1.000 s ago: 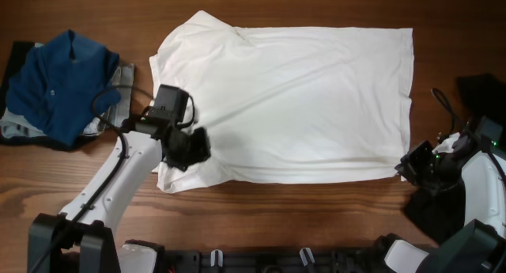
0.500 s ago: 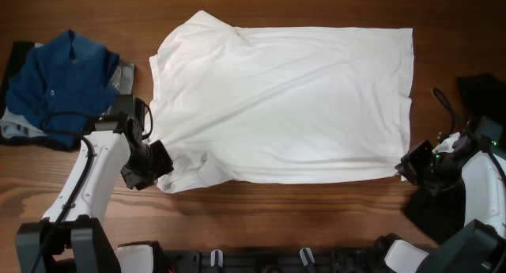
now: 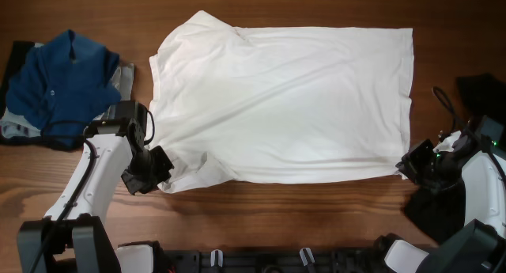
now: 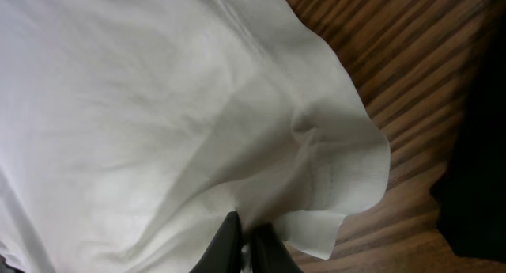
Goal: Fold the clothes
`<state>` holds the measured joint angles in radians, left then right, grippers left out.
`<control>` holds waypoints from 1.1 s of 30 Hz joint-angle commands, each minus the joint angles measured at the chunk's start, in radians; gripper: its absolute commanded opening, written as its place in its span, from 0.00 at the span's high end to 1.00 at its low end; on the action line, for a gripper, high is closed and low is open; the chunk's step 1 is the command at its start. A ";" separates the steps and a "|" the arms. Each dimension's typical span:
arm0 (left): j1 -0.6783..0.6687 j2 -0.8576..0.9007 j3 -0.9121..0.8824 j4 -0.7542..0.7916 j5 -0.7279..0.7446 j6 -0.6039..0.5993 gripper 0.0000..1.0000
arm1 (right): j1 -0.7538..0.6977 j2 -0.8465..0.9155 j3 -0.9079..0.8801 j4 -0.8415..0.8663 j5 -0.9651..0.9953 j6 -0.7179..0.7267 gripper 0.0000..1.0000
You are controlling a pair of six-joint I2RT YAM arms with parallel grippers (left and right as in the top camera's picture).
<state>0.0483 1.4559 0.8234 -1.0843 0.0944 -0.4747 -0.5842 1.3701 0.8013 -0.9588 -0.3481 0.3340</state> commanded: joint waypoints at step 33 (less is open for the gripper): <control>0.027 -0.119 0.277 -0.111 -0.028 0.057 0.96 | -0.002 -0.013 0.088 -0.059 -0.012 -0.047 0.96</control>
<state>0.0689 1.3556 1.0924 -1.1896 0.0498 -0.4461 -0.5842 1.3701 0.8684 -1.0103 -0.3485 0.3080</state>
